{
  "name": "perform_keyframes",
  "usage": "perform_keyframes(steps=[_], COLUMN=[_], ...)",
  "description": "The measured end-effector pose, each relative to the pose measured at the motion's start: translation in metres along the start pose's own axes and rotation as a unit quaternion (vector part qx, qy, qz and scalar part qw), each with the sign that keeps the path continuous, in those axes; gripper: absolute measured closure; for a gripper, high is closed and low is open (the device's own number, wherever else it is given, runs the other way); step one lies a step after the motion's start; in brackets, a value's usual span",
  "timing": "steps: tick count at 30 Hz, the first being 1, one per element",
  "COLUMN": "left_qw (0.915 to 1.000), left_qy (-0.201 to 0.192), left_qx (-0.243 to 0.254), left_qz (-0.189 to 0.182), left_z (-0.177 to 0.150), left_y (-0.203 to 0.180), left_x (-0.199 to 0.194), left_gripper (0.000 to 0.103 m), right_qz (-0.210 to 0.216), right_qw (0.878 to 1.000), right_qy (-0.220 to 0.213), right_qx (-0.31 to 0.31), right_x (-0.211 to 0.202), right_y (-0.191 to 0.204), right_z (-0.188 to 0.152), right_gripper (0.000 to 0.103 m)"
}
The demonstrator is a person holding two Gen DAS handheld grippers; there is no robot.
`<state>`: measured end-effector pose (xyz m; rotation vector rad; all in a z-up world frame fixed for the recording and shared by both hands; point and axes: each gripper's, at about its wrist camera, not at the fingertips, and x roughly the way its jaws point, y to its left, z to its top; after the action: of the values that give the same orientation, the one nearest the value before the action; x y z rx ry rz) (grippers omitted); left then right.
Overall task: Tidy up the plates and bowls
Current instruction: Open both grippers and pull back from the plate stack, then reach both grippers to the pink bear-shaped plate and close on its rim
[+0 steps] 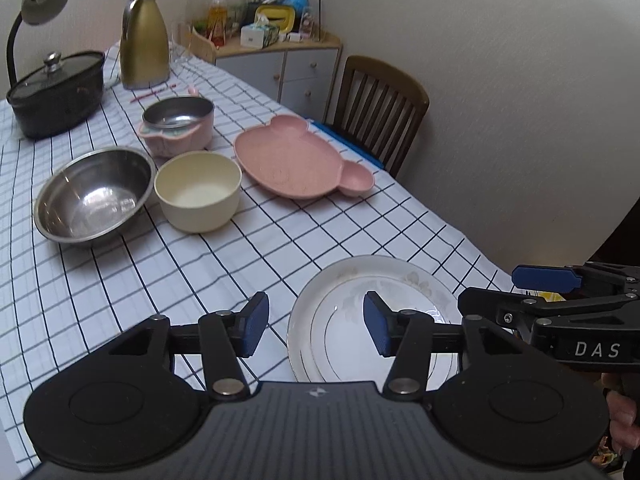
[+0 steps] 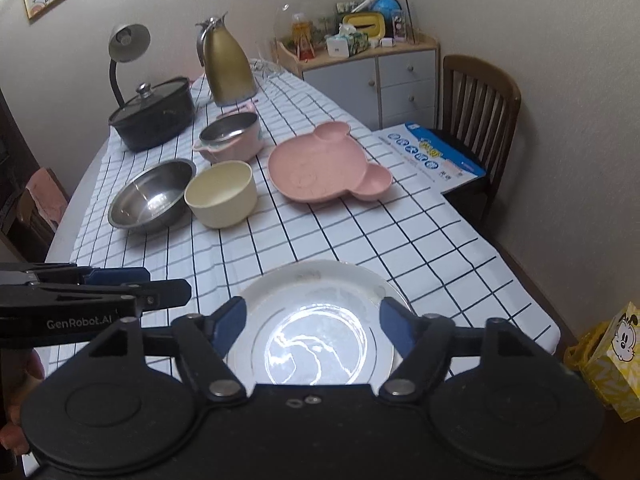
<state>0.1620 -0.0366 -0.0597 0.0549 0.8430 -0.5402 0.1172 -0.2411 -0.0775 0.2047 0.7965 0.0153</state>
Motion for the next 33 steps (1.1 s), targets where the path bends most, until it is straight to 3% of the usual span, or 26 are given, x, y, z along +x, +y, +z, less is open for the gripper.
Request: perform_keyframes(steps=[10, 15, 22, 28, 33], left_qw=[0.9975, 0.996, 0.995, 0.9941, 0.9954], left_qy=[-0.066, -0.086, -0.089, -0.081, -0.044], left_qx=[0.024, 0.027, 0.045, 0.066, 0.083], left_qz=[-0.002, -0.001, 0.013, 0.028, 0.015], left_z=[0.009, 0.022, 0.05, 0.1, 0.145], left_y=[0.007, 0.011, 0.017, 0.029, 0.039], left_x=[-0.04, -0.046, -0.031, -0.001, 0.041], left_gripper=[0.027, 0.026, 0.025, 0.026, 0.026], right_qz=[-0.022, -0.036, -0.049, -0.066, -0.078], right_qw=[0.999, 0.997, 0.996, 0.995, 0.994], right_qy=[-0.048, -0.071, -0.074, -0.063, -0.047], right_qx=[0.0, 0.009, 0.024, 0.042, 0.063], right_x=[-0.029, -0.038, -0.026, 0.002, 0.035], right_y=[0.03, 0.039, 0.04, 0.031, 0.019], right_z=[0.002, 0.007, 0.025, 0.045, 0.062], right_gripper=[0.009, 0.001, 0.001, 0.001, 0.002])
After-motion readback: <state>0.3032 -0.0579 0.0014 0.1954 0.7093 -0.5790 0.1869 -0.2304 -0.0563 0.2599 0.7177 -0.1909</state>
